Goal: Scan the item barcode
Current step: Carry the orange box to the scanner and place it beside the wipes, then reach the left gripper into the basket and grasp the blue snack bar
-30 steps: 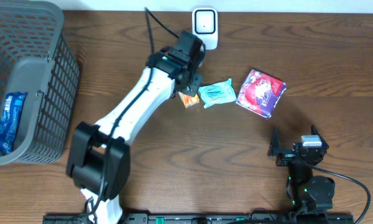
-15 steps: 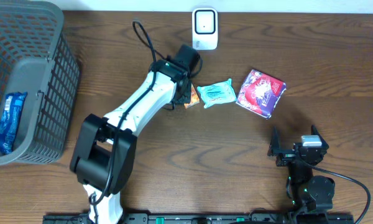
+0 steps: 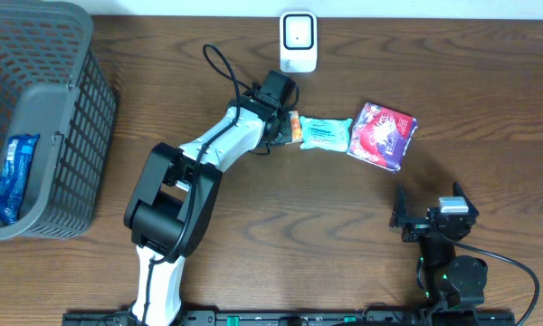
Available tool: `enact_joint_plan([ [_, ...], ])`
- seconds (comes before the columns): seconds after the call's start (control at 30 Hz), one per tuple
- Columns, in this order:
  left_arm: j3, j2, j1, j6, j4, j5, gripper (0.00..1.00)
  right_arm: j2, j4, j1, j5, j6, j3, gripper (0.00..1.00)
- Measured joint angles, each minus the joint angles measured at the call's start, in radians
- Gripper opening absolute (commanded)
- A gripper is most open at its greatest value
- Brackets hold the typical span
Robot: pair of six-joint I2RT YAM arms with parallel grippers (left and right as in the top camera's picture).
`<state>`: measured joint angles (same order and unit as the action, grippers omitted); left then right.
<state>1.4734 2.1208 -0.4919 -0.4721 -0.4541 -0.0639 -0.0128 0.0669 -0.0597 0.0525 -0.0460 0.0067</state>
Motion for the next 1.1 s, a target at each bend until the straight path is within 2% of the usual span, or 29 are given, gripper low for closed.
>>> enact_joint_plan([
  [0.23, 0.000, 0.000, 0.002, 0.108, 0.038, -0.094, 0.22, 0.000, 0.000, 0.000, 0.000, 0.000, 0.000, 0.99],
  [0.43, 0.014, -0.095, 0.050, 0.148, -0.009, -0.061, 0.53, 0.000, 0.000, 0.000, 0.000, 0.000, 0.000, 0.99],
  [0.47, 0.016, -0.137, 0.067, 0.148, -0.008, -0.047, 0.62, 0.000, 0.000, 0.000, 0.000, 0.000, 0.000, 0.99],
  [0.53, 0.023, -0.248, 0.116, 0.161, -0.007, -0.003, 0.66, 0.000, 0.000, 0.000, 0.000, 0.000, 0.000, 0.99],
  [0.7, 0.066, -0.560, 0.313, 0.266, 0.020, 0.133, 0.70, 0.000, 0.000, 0.000, 0.000, 0.000, 0.000, 0.99],
  [0.8, 0.073, -0.645, 0.428, 0.343, 0.031, 0.224, 0.71, 0.000, 0.000, 0.000, 0.000, 0.000, 0.000, 0.99],
  [0.93, 0.075, -0.662, 0.611, 0.407, 0.002, 0.399, 0.73, 0.000, 0.000, 0.000, 0.000, 0.000, 0.000, 0.99],
  [1.1, 0.072, -0.592, 0.828, 0.429, -0.118, 0.484, 0.73, 0.000, 0.000, 0.000, 0.000, 0.000, 0.000, 0.99],
])
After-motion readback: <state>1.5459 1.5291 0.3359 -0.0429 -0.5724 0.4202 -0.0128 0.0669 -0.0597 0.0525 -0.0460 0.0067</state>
